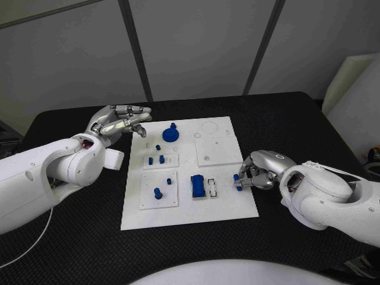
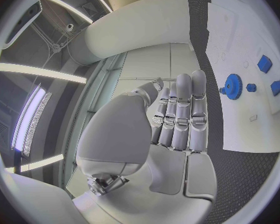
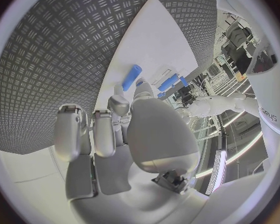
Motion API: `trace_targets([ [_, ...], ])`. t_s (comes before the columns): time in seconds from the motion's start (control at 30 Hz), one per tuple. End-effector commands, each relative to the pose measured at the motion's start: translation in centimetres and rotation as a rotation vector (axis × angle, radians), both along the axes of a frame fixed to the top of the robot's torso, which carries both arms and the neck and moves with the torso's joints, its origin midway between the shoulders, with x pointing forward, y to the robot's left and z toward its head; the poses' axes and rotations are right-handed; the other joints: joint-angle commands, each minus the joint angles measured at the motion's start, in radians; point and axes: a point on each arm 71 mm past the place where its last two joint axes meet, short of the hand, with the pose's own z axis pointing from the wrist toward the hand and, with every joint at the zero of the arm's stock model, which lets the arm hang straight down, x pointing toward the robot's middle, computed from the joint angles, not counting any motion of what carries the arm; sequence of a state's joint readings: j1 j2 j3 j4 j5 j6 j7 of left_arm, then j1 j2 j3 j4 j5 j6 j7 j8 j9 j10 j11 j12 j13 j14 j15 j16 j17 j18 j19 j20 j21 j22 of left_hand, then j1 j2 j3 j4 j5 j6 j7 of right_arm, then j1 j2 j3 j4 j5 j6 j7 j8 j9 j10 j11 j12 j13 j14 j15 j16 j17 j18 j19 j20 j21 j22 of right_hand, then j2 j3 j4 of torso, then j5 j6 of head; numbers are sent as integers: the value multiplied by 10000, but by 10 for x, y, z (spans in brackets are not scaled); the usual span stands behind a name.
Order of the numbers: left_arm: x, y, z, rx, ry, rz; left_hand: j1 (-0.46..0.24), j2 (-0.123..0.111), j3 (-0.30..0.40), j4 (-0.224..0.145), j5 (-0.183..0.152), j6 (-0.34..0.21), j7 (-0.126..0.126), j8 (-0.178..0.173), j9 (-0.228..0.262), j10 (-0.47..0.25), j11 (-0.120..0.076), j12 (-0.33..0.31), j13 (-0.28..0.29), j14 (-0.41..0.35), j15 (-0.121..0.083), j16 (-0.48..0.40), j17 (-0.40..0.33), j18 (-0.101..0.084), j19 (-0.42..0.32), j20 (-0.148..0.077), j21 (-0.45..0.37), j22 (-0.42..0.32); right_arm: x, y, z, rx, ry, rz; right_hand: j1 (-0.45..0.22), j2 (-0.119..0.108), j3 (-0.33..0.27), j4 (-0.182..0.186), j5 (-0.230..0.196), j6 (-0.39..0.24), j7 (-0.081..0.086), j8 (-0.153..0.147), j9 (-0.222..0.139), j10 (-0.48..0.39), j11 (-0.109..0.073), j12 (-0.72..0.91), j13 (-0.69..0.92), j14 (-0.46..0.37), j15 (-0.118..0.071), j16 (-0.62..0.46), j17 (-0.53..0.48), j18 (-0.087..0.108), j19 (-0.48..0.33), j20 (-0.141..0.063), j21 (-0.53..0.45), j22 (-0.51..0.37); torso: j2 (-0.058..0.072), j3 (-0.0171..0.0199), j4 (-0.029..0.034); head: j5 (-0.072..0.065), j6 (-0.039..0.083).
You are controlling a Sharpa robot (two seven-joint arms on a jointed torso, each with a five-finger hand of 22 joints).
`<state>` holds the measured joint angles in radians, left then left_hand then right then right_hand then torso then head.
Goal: Assemble the parts on the task board
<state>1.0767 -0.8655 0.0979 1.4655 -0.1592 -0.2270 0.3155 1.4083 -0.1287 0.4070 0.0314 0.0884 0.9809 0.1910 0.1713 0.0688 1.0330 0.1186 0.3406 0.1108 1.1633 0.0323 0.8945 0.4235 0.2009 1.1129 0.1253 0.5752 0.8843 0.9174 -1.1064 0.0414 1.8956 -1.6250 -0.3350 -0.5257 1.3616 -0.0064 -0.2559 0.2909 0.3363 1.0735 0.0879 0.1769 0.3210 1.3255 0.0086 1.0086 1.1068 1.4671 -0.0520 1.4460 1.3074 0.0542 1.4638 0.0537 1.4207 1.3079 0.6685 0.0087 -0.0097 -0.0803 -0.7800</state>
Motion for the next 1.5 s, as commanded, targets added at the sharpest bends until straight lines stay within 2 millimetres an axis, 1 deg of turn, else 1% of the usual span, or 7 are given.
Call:
trace_targets([
  [0.03, 0, -2, 1, -74, -38, -109, 21, 81, -65, 9, -21, -69, 23, 56, 4, -109, -3, 81, 18, -74, 19, 6, -24, -186, -53, 48, -54, -22, 1, 1, -3, -472, 140, 62, -74, 35, -62, -28, 29, 6, 7, -15, 23, 55, 8, 88, 62, 626, -72, 45, 526, -47, 3, -38, 19, 524, -1, -4, -9, 12, -39],
  [0.37, 0, -1, 1, -67, -22, -110, 21, 81, -65, 9, -21, -69, 23, 56, 4, -109, -3, 81, 18, -74, 19, 6, -24, -186, -53, 48, -54, -22, 0, 9, -10, -1461, 409, 728, 930, 6, 93, -529, -247, 83, -27, 59, 141, 154, -37, 448, 399, 673, -111, 174, 762, -81, 77, -67, 122, 681, -5, -7, -6, 32, -82],
  [0.5, 0, 0, 1, -59, -13, -102, 22, 81, -66, 9, -21, -70, 23, 58, 4, -111, -3, 83, 18, -75, 19, 7, -25, -186, -53, 48, -55, -23, -1, 13, -12, -2040, 373, 1122, 1489, 65, 312, -850, -971, 129, -37, 98, 196, 193, -50, 616, 558, 688, -123, 227, 862, -93, 99, -80, 156, 735, -13, -8, 2, 33, -111],
  [0.73, -1, 0, 1, -49, 5, -104, 23, 83, -68, 8, -21, -73, 23, 60, 4, -114, -2, 87, 19, -77, 20, 7, -27, -186, -53, 48, -57, -24, -3, 19, -14, -2603, 341, 1500, 1771, 52, 464, -1039, -1061, 142, -42, 114, 226, 215, -57, 735, 671, 696, -124, 258, 924, -102, 113, -81, 179, 773, -12, -8, -8, 54, -122],
  [0.97, -1, 0, 1, -50, 10, -114, 23, 83, -68, 8, -21, -73, 23, 60, 4, -114, -2, 87, 19, -77, 20, 7, -27, -186, -53, 48, -57, -24, -4, 21, -11, -2503, 37, 1468, 1961, 164, 740, -1100, 112, 224, -86, 152, 270, 212, -97, 842, 791, 701, -153, 279, 975, -108, 129, -100, 204, 816, -10, -4, -11, 73, -121],
  [1.17, -1, 0, 1, -51, 14, -118, 23, 83, -68, 8, -21, -73, 23, 60, 4, -114, -2, 87, 19, -77, 20, 7, -27, -186, -53, 48, -57, -24, -6, 21, -4, -1633, -386, 898, 2345, 505, 1383, -1191, 381, 359, -190, 224, 332, 278, -191, 986, 932, 723, -234, 339, 1085, -129, 183, -176, 277, 917, -15, -10, -3, 86, -123],
  [1.5, -1, 0, 1, -50, 14, -114, 37, 86, -70, -1, -19, -78, 22, 67, 4, -122, -3, 97, 20, -81, 19, 9, -31, -185, -53, 48, -62, -27, -11, 24, 5, 126, -355, 65, 2183, 319, 1950, -1103, 828, 378, -233, 302, 451, 365, -221, 1061, 1013, 739, -264, 383, 1169, -145, 218, -220, 329, 991, -12, -6, -5, 125, -127],
])
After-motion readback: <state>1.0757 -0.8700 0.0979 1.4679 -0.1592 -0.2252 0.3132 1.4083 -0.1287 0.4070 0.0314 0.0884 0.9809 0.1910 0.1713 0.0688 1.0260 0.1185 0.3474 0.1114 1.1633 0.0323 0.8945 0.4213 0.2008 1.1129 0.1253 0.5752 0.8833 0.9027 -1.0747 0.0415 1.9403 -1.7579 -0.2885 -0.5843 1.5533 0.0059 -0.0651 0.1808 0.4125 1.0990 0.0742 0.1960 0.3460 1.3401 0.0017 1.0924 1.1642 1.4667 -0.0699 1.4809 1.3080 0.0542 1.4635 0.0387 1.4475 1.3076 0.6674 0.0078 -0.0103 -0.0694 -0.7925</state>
